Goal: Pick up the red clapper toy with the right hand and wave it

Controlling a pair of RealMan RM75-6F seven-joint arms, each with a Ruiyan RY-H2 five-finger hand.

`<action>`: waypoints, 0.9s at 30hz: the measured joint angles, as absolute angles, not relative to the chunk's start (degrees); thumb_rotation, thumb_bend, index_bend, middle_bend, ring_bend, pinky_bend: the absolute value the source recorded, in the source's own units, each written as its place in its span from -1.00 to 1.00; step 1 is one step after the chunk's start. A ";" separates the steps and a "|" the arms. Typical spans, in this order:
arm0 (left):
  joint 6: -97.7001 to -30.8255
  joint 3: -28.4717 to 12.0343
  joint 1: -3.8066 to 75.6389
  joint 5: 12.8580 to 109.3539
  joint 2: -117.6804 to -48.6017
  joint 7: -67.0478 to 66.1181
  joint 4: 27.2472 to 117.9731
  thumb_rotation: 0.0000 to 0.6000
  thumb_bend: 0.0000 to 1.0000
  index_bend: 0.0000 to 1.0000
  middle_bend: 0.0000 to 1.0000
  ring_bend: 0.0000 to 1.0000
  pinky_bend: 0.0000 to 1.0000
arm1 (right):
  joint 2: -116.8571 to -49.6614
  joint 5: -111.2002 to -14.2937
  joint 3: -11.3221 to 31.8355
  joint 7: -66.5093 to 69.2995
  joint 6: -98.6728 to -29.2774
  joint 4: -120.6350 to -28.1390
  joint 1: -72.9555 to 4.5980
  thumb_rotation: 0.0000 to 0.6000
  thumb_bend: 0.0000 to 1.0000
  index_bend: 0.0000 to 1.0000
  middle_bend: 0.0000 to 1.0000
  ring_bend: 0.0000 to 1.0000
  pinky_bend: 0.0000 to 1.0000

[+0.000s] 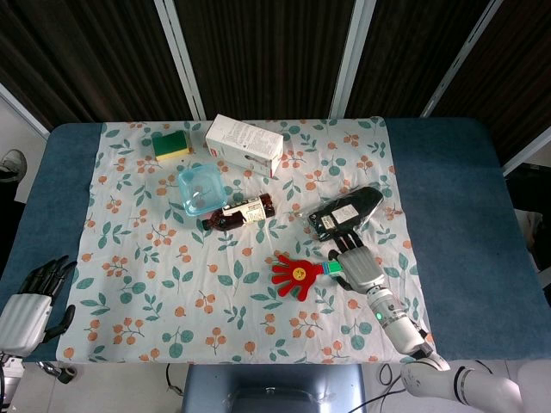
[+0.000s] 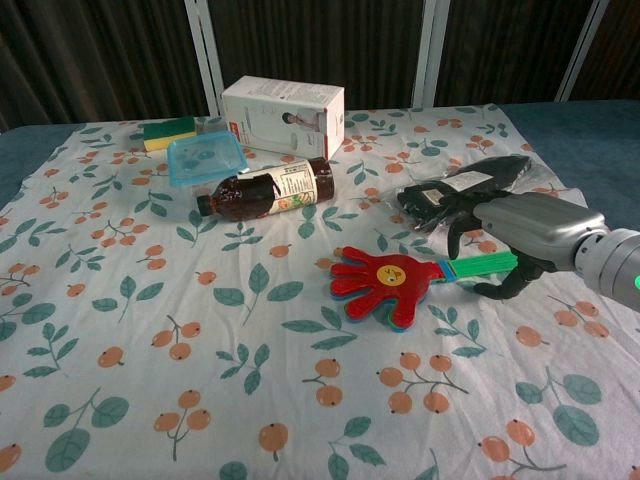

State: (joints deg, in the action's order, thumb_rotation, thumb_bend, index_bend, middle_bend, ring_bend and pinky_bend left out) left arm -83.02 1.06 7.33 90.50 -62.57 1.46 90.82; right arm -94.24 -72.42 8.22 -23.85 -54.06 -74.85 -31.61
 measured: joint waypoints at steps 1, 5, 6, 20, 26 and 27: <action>-82.96 1.01 7.40 90.45 -62.53 1.48 90.84 1.00 -0.06 -1.00 -1.00 -1.00 -0.76 | -94.44 -72.38 8.11 -23.81 -54.09 -74.71 -31.74 1.00 -0.19 0.07 -1.00 -1.00 -1.00; -83.17 1.05 7.16 90.38 -62.44 1.89 90.65 1.00 -0.06 -1.00 -1.00 -1.00 -0.76 | -95.12 -72.32 7.91 -23.28 -54.13 -73.96 -32.14 1.00 -0.19 0.11 -1.00 -1.00 -1.00; -83.23 1.07 7.12 90.43 -62.44 1.91 90.65 1.00 -0.06 -1.00 -1.00 -1.00 -0.76 | -95.29 -72.25 7.89 -23.11 -54.11 -73.76 -32.24 1.00 -0.19 0.11 -1.00 -1.00 -1.00; -82.90 0.97 7.14 90.14 -62.38 1.62 90.93 1.00 -0.06 -1.00 -1.00 -1.00 -0.76 | -95.58 -71.98 7.45 -22.71 -55.38 -74.05 -32.90 1.00 -0.19 0.12 -1.00 -1.00 -1.00; -82.90 1.13 7.09 90.38 -62.26 1.69 90.96 1.00 -0.06 -1.00 -1.00 -1.00 -0.76 | -95.79 -71.27 7.18 -23.10 -55.47 -73.93 -32.97 1.00 -0.19 0.18 -0.95 -1.00 -1.00; -82.95 1.17 7.05 90.45 -62.26 1.72 90.94 1.00 -0.06 -1.00 -1.00 -1.00 -0.76 | -95.84 -71.12 7.15 -23.19 -55.45 -73.89 -32.99 1.00 -0.19 0.19 -0.94 -1.00 -1.00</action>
State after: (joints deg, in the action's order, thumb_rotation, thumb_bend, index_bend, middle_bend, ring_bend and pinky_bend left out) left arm -82.95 1.17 7.05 90.45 -62.26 1.72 90.94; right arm -95.84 -71.12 7.15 -23.19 -55.45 -73.89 -32.99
